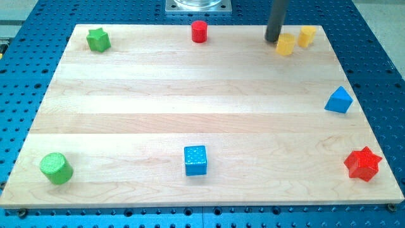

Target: Move the yellow hexagon into the yellow heart

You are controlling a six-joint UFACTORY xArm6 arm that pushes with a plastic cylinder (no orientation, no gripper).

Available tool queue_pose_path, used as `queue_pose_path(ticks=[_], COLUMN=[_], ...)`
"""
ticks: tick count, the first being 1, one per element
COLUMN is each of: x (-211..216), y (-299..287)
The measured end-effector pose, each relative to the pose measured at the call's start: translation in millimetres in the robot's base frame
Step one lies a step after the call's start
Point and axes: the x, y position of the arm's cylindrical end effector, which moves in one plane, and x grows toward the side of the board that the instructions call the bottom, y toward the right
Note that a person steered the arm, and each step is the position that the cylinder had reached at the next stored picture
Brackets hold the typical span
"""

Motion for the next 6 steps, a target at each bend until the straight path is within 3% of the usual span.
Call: queue_pose_path(ticks=[1,2,4,5,6], x=[27,34,32,27,-17], y=[-25,27,41,22,-10])
